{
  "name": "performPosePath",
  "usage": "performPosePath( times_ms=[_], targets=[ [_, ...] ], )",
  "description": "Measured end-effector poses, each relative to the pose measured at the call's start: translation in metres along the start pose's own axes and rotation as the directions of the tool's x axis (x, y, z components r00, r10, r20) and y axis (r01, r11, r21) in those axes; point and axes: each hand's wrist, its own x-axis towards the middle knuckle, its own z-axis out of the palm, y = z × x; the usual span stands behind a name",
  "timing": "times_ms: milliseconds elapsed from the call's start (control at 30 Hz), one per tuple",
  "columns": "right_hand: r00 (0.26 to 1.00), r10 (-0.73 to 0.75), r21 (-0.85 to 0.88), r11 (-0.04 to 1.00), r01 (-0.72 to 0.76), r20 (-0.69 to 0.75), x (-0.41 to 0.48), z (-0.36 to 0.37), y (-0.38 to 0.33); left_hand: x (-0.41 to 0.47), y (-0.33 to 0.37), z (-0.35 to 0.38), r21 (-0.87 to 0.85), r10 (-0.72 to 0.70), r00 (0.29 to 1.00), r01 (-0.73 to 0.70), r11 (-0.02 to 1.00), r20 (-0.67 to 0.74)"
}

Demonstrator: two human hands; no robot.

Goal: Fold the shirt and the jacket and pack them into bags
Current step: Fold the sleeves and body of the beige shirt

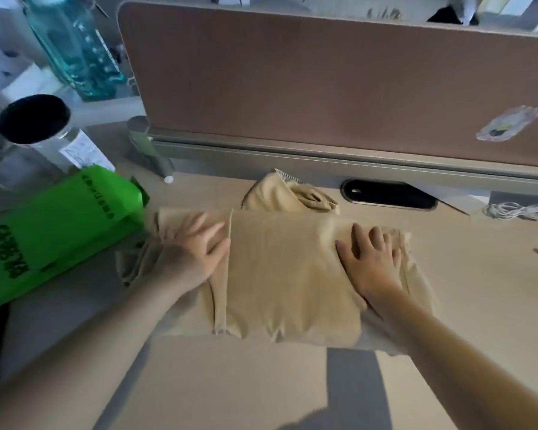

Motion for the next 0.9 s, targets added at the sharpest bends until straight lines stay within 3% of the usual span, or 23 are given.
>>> performPosePath(
  times_ms=[100,267,433,533,600,667,700,767,833,867,900],
  targets=[
    [0.998,-0.046,-0.191,0.980,0.055,0.051,0.005,0.018,0.016,-0.008,-0.030,0.018,0.167,0.137,0.990,-0.138,0.976,0.019],
    [0.995,-0.059,-0.160,0.986,0.046,-0.075,0.016,0.028,0.028,0.003,-0.042,0.032,0.181,0.225,0.972,-0.210,0.961,-0.069],
    [0.999,-0.039,-0.058,0.998,0.040,0.014,0.015,0.014,0.028,0.005,-0.048,0.031,0.015,0.199,0.978,-0.198,0.980,-0.069],
    [0.978,0.131,0.017,0.991,-0.130,-0.162,-0.006,-0.006,0.037,-0.007,-0.050,0.019,-0.065,0.148,0.984,-0.155,0.986,-0.100],
    [0.865,0.464,0.156,0.885,-0.440,-0.191,-0.033,-0.015,0.044,-0.018,-0.058,0.012,-0.042,0.126,0.988,-0.131,0.991,-0.094],
    [0.700,0.714,0.393,0.646,-0.655,-0.007,-0.060,-0.019,0.049,-0.031,-0.066,0.008,-0.015,0.083,0.996,-0.084,0.996,-0.034],
    [0.659,0.744,0.510,0.527,-0.680,0.110,-0.069,-0.023,0.048,-0.037,-0.068,0.004,-0.023,0.057,0.998,-0.058,0.998,-0.012],
    [0.685,0.669,0.625,0.410,-0.664,0.289,-0.076,-0.030,0.055,-0.052,-0.060,-0.003,-0.083,0.092,0.992,-0.099,0.992,-0.083],
    [0.732,0.541,0.659,0.376,-0.651,0.414,-0.079,-0.044,0.048,-0.065,-0.039,-0.008,-0.140,0.236,0.953,-0.264,0.954,-0.193],
    [0.770,0.471,0.689,0.379,-0.618,0.431,-0.078,-0.052,0.043,-0.069,-0.028,-0.007,-0.144,0.325,0.926,-0.354,0.924,-0.190],
    [0.810,0.402,0.722,0.387,-0.574,0.428,-0.078,-0.065,0.033,-0.071,-0.017,-0.006,-0.150,0.389,0.916,-0.401,0.904,-0.101]
  ],
)
